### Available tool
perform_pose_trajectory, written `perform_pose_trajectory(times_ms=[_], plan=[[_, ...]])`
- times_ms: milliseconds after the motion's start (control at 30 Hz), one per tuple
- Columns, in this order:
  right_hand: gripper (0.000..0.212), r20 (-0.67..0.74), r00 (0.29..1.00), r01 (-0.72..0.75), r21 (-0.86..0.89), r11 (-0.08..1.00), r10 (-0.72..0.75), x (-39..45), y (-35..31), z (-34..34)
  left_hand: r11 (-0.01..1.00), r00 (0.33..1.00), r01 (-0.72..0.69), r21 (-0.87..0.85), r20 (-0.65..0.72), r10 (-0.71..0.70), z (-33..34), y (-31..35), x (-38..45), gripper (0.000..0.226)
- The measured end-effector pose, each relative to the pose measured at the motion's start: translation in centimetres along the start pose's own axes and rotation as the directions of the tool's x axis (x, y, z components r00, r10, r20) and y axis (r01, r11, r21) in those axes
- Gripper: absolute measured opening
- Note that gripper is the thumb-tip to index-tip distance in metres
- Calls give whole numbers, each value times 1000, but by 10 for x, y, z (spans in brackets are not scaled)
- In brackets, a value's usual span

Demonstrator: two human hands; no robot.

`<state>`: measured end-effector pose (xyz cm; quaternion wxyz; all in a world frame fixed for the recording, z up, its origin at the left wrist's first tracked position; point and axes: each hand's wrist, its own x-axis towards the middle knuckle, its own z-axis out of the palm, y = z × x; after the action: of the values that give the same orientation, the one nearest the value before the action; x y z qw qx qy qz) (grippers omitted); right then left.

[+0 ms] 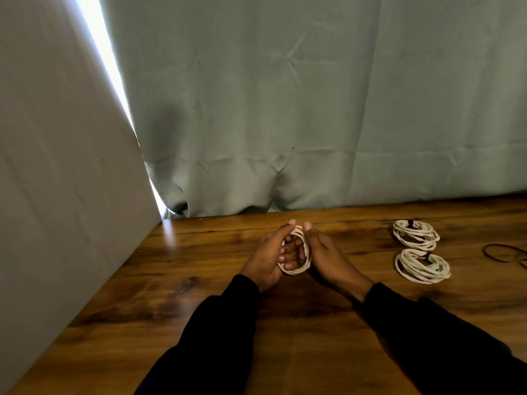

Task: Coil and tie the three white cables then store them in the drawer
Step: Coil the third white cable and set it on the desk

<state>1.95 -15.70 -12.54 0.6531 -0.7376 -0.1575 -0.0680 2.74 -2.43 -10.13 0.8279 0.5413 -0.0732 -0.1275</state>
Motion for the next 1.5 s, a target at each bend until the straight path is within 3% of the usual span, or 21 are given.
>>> perform_pose_trajectory(times_ms=[167, 267, 467, 600, 767, 867, 1000, 1167, 1333, 1500], plan=[[25, -61, 975, 198, -176, 964, -212, -1, -1, 1, 997, 999, 45, -59, -22, -47, -2, -6, 7, 43], [30, 11, 940, 319, -379, 868, -340, -5, -4, 2, 987, 994, 106, -124, 8, -106, -5, -6, 9, 40], [52, 130, 962, 272, -556, 786, -241, -6, -2, 4, 995, 996, 59, -79, -67, -65, -13, -9, 7, 43], [71, 179, 967, 255, -735, 629, -183, -9, 2, 5, 1000, 1000, -2, -12, -27, 1, -14, -5, 6, 35], [25, 163, 967, 236, -862, 449, -196, -14, -7, 3, 995, 994, 93, 18, 50, -94, -14, -5, 8, 44], [20, 196, 959, 256, -910, 326, -206, -16, -14, 2, 986, 983, 167, 12, 70, -167, -11, -2, 8, 47], [18, 225, 958, 268, -921, 282, -176, -18, -19, 2, 987, 980, 163, 2, 112, -162, -9, -1, 2, 35], [14, 110, 978, 190, -825, 532, -179, -17, -11, -4, 1000, 1000, 18, 18, 22, -19, -9, -9, 0, 30], [18, 110, 964, 233, -785, 573, -241, -22, -9, -7, 994, 999, 36, 102, 6, -37, -12, -6, -1, 32], [21, 128, 953, 279, -727, 627, -275, -19, -9, -5, 998, 997, 57, -36, 48, -55, -15, -3, -2, 30]])
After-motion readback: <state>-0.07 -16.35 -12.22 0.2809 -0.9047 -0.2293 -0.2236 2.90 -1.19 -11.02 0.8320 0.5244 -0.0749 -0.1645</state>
